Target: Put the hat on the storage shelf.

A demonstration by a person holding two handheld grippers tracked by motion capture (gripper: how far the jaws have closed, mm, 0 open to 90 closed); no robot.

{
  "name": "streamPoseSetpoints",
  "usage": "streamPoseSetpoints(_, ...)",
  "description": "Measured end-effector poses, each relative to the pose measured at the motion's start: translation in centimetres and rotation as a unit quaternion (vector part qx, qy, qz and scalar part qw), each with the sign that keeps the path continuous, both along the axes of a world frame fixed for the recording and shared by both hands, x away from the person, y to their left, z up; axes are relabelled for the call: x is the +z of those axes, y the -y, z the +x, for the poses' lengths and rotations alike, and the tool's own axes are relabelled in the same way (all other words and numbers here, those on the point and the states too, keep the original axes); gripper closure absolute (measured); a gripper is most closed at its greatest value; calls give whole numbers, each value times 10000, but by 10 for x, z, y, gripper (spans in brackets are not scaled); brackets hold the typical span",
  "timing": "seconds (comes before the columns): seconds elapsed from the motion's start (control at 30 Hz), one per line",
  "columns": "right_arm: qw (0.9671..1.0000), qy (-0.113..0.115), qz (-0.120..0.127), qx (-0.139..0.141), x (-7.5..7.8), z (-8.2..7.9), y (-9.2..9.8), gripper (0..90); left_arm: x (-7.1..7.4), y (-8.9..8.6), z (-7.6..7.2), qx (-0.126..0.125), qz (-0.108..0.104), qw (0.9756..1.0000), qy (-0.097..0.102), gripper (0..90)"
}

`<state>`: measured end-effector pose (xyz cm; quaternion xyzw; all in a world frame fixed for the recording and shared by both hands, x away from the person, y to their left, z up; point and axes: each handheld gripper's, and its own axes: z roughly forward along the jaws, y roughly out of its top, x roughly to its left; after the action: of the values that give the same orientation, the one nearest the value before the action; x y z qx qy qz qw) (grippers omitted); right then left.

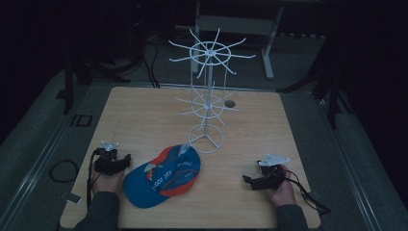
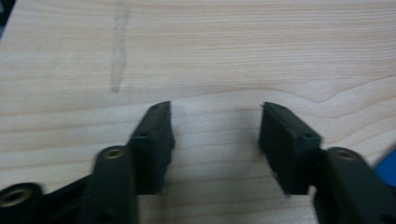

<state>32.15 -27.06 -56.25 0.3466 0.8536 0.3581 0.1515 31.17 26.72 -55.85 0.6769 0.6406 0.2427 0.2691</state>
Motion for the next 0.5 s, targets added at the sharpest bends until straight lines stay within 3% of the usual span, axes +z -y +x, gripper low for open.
streamPoseSetpoints(0.1, 10000, -3, 1, -23, 0, 0, 0, 112, 4, -2, 0, -32, -36, 9999, -149, 517)
streamPoseSetpoints(0.3, 10000, -2, 3, -29, 0, 0, -1, 112, 21, 3, -6, -223, -159, 9996, 85, 513)
streamPoseSetpoints(0.5, 10000, -3, 4, -30, 0, 0, -1, 112, 37, 15, -9, -600, -239, 9977, 210, 512)
